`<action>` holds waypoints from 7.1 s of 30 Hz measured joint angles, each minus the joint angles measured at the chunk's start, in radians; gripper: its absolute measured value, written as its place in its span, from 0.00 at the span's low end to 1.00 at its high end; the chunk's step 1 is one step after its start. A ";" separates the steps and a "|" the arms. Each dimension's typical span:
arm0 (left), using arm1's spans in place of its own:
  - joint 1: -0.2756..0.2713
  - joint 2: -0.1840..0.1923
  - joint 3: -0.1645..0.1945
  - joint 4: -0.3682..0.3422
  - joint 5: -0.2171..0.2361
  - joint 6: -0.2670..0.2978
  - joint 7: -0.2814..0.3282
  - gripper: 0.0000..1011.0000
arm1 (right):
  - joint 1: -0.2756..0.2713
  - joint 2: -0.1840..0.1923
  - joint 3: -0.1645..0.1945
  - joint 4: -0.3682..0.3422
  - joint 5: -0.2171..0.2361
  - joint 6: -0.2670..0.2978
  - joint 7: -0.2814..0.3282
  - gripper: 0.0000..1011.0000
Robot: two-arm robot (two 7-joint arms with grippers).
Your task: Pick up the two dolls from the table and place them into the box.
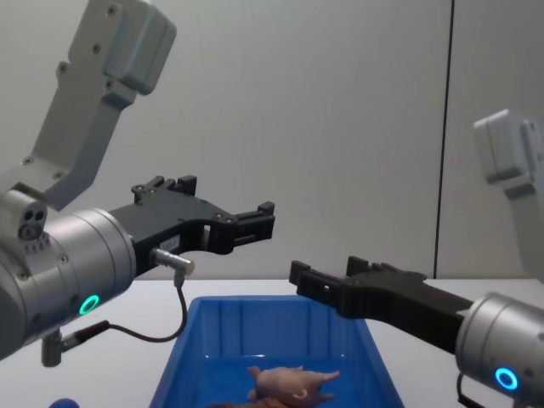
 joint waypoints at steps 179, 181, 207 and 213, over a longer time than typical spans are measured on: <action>0.194 0.181 -0.152 0.030 -0.305 0.195 -0.078 0.23 | -0.189 0.098 0.047 -0.247 -0.032 -0.004 -0.376 0.99; 0.194 0.181 -0.153 0.027 -0.302 0.182 -0.077 0.23 | -0.188 0.098 0.047 -0.247 -0.032 -0.004 -0.376 0.99; 0.071 0.103 -0.140 0.044 -0.193 0.011 -0.286 0.17 | -0.188 0.098 0.047 -0.247 -0.032 -0.004 -0.375 0.99; 0.007 0.061 -0.127 0.095 -0.162 -0.007 -0.382 0.17 | -0.188 0.098 0.047 -0.247 -0.032 -0.004 -0.376 0.99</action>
